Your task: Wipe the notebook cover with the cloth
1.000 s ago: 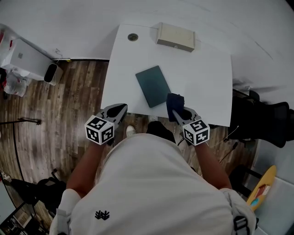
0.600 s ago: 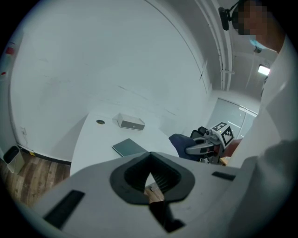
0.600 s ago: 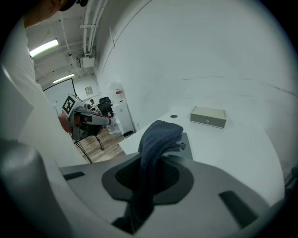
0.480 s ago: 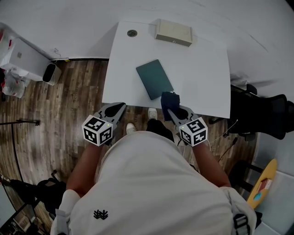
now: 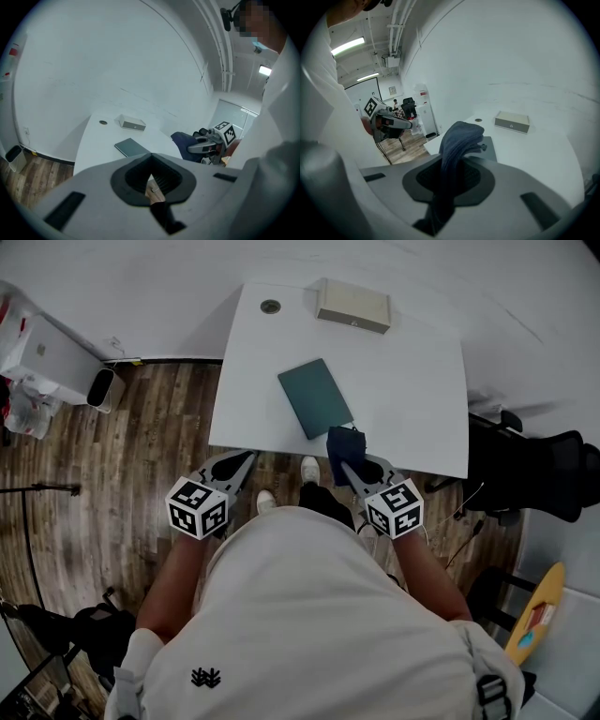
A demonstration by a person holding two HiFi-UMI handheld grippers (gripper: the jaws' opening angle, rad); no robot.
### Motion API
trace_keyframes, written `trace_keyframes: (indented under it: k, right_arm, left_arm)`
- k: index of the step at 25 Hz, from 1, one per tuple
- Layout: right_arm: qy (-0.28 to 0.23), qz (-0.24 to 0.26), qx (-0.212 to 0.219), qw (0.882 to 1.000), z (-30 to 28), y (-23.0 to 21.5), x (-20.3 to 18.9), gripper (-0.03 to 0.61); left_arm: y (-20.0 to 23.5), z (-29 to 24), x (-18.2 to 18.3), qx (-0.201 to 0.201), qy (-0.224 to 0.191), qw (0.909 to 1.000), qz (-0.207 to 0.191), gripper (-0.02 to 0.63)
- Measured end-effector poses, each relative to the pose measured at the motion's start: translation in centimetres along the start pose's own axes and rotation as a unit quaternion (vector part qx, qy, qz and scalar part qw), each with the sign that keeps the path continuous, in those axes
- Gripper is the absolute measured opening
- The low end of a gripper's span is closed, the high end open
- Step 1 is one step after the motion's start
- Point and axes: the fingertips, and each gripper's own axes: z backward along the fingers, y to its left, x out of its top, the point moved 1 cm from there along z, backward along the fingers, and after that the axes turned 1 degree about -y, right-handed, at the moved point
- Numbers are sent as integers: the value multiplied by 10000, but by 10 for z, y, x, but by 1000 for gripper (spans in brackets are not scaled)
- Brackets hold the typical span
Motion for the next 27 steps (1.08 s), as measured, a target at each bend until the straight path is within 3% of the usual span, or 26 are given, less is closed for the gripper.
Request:
trace_keyframes:
  k: [15, 21, 27]
  right_arm:
    - [227, 222, -144, 9994, 24, 33, -19, 43]
    - [16, 291, -37, 9996, 54, 21, -39, 43]
    - [36, 305, 0, 9995, 122, -15, -101, 43]
  left_arm:
    - [-13, -1, -36, -335, 318, 9989, -39, 2]
    - [-51, -25, -48, -320, 446, 9983, -191, 2]
    - [-113, -78, -60, -154, 519, 9973, -491, 0]
